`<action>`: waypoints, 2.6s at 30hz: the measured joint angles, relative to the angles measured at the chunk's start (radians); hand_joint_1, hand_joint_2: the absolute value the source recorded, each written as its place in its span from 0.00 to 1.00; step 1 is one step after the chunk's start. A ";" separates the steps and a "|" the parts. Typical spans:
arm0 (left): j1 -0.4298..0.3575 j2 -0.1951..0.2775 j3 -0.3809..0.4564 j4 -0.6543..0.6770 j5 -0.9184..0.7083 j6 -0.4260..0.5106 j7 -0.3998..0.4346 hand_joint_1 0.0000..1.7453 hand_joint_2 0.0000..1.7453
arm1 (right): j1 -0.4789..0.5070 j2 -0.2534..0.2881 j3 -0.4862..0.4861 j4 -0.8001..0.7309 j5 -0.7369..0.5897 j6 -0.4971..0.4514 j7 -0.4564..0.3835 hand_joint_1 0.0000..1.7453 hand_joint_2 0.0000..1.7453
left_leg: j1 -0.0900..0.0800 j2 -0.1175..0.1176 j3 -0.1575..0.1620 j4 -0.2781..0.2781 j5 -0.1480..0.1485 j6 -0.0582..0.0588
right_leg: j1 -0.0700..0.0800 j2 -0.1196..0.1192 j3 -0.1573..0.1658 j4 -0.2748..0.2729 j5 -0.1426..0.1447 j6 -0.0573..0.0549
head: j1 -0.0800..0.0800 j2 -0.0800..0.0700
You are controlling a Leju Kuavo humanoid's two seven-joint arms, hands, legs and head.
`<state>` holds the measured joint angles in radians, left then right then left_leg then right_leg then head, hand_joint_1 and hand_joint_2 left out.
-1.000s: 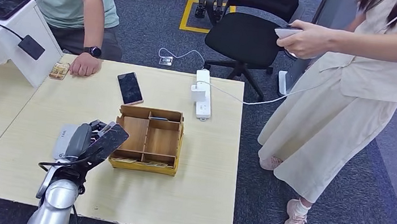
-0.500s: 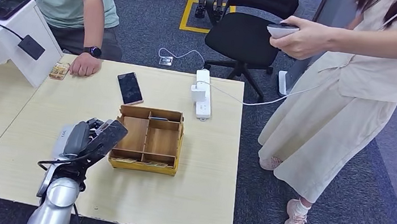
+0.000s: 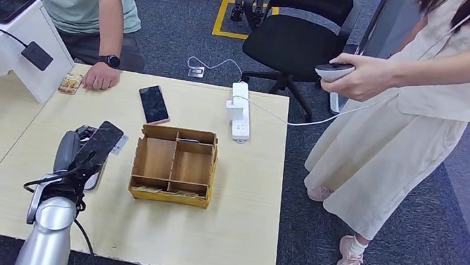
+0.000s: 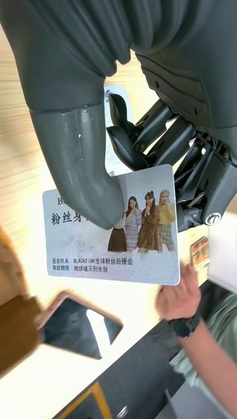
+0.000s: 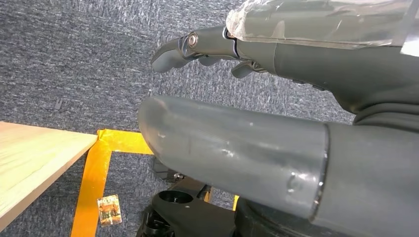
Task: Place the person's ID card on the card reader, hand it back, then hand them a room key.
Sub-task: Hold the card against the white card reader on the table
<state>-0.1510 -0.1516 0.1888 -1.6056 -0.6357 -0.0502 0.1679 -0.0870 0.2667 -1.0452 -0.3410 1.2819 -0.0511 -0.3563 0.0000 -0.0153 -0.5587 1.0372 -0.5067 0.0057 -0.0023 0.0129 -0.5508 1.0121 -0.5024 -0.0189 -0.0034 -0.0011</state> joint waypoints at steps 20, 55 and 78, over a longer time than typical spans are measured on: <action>0.078 0.017 0.195 -0.001 -0.107 -0.011 0.022 1.00 1.00 | 0.005 0.000 0.000 -0.002 -0.007 0.005 -0.003 0.00 0.00 | 0.000 0.000 0.000 0.000 0.000 0.000 | 0.000 0.000 0.000 0.000 0.000 0.000 | 0.000 0.000; 0.157 -0.068 0.235 0.000 -0.066 -0.074 0.002 1.00 1.00 | 0.002 0.008 -0.002 -0.030 -0.027 0.018 -0.002 0.00 0.00 | 0.000 0.000 0.000 0.000 0.000 0.000 | 0.000 0.000 0.000 0.000 0.000 0.000 | 0.000 0.000; 0.056 -0.031 0.209 0.030 -0.142 -0.037 0.040 1.00 1.00 | 0.015 0.008 -0.002 -0.035 -0.024 0.016 0.012 0.00 0.00 | 0.000 0.000 0.000 0.000 0.000 0.000 | 0.000 0.000 0.000 0.000 0.000 0.000 | 0.000 0.000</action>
<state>-0.0949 -0.1823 0.3979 -1.5756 -0.7780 -0.0872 0.2079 -0.0724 0.2750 -1.0475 -0.3762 1.2575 -0.0347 -0.3440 0.0000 -0.0156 -0.5588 1.0371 -0.5069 0.0059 -0.0023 0.0126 -0.5511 1.0120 -0.5027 -0.0187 -0.0034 -0.0011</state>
